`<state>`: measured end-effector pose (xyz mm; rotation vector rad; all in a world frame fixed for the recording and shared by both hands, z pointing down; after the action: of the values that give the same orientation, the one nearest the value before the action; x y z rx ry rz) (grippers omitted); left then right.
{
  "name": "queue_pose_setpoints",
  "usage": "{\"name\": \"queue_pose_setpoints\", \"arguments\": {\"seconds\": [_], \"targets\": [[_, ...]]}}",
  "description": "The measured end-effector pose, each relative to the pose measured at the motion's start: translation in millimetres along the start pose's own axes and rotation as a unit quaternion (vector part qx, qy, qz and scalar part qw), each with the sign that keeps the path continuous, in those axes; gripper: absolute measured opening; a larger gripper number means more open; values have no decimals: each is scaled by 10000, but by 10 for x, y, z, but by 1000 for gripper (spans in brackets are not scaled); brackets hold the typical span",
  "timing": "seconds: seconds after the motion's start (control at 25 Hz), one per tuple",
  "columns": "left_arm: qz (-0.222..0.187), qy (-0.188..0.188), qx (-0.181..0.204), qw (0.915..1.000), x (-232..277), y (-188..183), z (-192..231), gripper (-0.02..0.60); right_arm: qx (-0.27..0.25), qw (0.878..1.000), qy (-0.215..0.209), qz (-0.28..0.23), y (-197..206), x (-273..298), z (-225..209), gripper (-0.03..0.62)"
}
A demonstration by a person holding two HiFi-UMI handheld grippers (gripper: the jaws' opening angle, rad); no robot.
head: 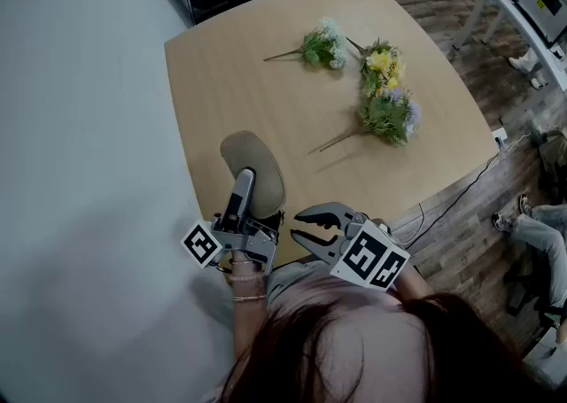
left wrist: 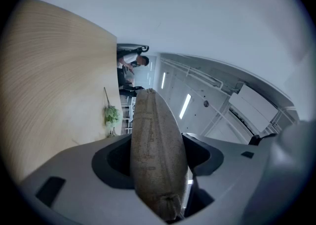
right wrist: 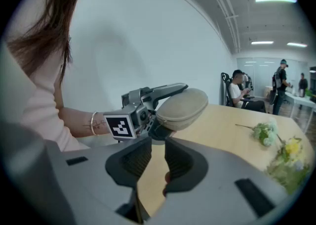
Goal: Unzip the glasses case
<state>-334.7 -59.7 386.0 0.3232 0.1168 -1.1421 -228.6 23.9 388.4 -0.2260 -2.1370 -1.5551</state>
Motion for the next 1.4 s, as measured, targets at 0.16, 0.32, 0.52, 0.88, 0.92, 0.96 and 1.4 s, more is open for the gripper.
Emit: {"name": "queue_pose_setpoints", "arguments": {"seconds": [0.16,0.32,0.52,0.88,0.92,0.96,1.4], "targets": [[-81,-31,63,9999,13,97,-108,279,216,9995,84,-230,-27,-247,-130,86],[-147,-69,217,9996,43,202,-186,279,414,9983,235,-331,9,-433,-348,59],[-342,33,233,9991,-14,329,-348,279,665,9943,448,-704,-38,-625,-511,23],[-664,266,407,9966,-106,644,-714,279,975,9784,1044,-1495,-109,-1191,-768,15],[-696,284,433,9962,-103,685,-743,279,992,9769,1090,-1547,-106,-1253,-796,15],[-724,308,453,9959,-97,728,-774,279,1024,9754,1124,-1594,-102,-1314,-821,15],[-790,540,421,9945,-164,1349,-1074,279,1273,9667,1504,-1632,136,-1917,-913,15]]}}
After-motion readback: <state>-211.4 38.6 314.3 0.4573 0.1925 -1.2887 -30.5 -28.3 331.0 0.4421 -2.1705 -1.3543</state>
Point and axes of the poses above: the fingertips, and each gripper's own axes: x forward along the fingers, z to its left, y out of its underside, the point moved 3 cm from there along -x, backward along the fingers, and after that the axes turned 8 degrees about x, right-handed, at the moved point
